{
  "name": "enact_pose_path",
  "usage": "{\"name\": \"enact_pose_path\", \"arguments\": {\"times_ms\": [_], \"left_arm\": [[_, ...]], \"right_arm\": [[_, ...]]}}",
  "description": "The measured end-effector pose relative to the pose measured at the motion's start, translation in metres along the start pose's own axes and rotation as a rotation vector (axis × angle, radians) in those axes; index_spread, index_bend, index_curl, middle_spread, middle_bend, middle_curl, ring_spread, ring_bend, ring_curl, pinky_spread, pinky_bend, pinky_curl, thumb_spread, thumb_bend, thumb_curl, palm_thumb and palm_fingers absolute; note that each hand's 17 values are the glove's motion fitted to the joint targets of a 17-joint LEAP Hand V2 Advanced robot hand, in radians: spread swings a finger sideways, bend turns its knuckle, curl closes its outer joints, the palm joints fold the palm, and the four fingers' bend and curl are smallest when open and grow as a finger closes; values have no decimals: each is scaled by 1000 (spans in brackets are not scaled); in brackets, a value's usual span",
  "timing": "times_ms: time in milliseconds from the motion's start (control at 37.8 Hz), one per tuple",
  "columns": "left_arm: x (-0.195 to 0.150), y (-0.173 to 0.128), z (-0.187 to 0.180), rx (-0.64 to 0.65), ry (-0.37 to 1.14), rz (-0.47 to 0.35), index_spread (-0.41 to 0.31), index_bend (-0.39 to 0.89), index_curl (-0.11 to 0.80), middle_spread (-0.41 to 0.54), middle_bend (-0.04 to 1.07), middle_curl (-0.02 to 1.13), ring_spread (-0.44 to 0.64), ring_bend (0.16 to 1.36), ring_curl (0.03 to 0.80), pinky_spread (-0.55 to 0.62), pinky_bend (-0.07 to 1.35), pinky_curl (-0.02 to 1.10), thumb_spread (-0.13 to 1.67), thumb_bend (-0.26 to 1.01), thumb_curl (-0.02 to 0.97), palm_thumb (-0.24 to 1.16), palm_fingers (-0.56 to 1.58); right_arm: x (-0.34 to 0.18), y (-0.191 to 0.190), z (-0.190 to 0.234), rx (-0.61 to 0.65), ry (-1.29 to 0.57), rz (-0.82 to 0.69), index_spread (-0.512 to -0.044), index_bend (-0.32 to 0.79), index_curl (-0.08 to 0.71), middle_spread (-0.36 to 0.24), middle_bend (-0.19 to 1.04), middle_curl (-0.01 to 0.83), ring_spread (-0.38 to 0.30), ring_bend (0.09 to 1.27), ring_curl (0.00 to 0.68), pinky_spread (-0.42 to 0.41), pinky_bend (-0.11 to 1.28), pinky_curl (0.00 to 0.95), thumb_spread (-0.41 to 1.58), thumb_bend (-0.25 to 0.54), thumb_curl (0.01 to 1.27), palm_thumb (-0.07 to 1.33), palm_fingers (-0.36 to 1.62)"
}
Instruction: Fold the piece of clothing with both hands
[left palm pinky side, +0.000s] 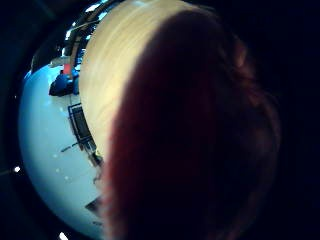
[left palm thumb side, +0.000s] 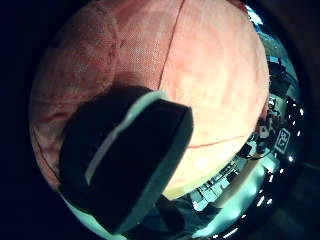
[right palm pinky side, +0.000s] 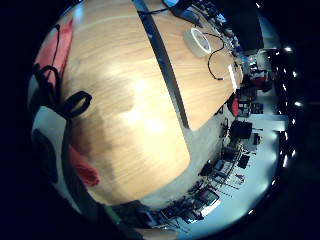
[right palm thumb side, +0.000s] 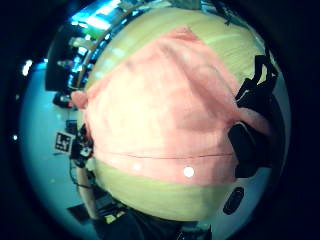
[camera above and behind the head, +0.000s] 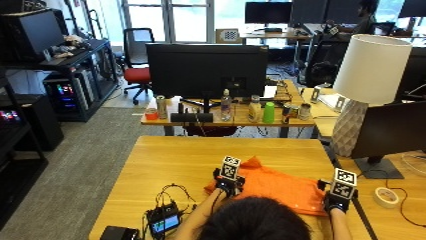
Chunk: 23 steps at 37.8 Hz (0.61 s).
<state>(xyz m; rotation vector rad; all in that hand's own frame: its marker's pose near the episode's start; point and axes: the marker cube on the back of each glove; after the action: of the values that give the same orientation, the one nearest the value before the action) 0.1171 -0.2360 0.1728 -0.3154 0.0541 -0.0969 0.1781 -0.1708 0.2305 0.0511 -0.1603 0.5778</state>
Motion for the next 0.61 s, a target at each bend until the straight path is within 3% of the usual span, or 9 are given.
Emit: {"name": "enact_pose_path", "arguments": {"times_ms": [317, 608], "left_arm": [[5, 0, 4, 24, 49, -10, -82, 126, 296, 145, 210, 285, 328, 628, 331, 457, 380, 333, 1098, -33, 202, -20, 51], [3, -3, -2, -5, 295, 54, -74, 148, 286, 141, 192, 303, 349, 596, 310, 435, 427, 346, 1094, -23, 209, -7, 71]], "right_arm": [[-21, -18, -77, 1, -24, -6, -259, 172, 367, -176, 377, 513, -228, 770, 493, -315, 718, 446, 976, -10, 330, 1106, 1336], [-117, 13, -197, 42, -99, -90, -256, 138, 371, -172, 413, 524, -227, 787, 496, -302, 740, 457, 968, -6, 356, 1159, 1324]]}}
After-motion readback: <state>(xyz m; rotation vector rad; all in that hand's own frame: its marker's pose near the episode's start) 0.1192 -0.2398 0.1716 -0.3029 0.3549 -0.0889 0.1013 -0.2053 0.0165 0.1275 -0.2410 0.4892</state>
